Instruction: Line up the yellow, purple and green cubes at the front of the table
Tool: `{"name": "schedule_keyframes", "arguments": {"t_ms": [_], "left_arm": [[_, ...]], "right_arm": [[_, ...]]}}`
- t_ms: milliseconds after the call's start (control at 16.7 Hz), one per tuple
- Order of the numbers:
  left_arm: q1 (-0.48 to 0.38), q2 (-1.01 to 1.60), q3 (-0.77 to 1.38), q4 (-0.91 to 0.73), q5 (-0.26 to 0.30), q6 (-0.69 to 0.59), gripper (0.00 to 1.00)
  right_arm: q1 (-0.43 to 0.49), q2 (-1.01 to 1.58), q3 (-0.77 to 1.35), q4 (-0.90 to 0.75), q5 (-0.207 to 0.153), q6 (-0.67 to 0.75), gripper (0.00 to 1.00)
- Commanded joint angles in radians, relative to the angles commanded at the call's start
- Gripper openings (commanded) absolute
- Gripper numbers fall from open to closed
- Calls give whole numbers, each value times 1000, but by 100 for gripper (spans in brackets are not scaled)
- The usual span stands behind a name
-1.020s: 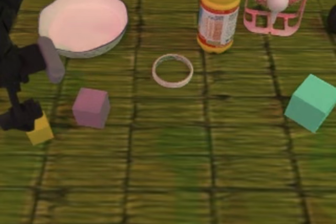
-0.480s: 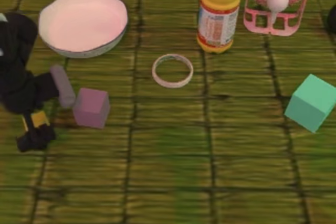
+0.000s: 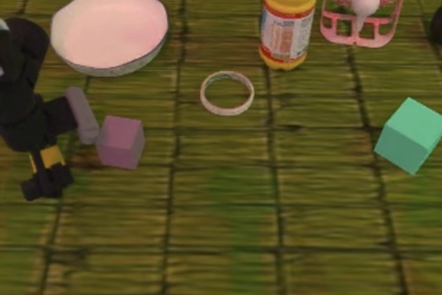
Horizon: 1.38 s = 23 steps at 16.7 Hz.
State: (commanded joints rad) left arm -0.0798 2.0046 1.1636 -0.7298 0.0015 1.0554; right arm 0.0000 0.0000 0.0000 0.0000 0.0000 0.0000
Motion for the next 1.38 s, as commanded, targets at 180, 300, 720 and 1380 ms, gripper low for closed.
{"name": "schedule_keyframes", "arguments": {"t_ms": [180,300,720,1380], "left_arm": [[0,0,0,0,0,0,62],[0,0,0,0,0,0,47],[0,0,0,0,0,0,0],[2,-60,39,-85,16,-18,0]], "right_arm": [[0,0,0,0,0,0,100],[0,0,0,0,0,0,100],[0,0,0,0,0,0,100],[0,0,0,0,0,0,100]]}}
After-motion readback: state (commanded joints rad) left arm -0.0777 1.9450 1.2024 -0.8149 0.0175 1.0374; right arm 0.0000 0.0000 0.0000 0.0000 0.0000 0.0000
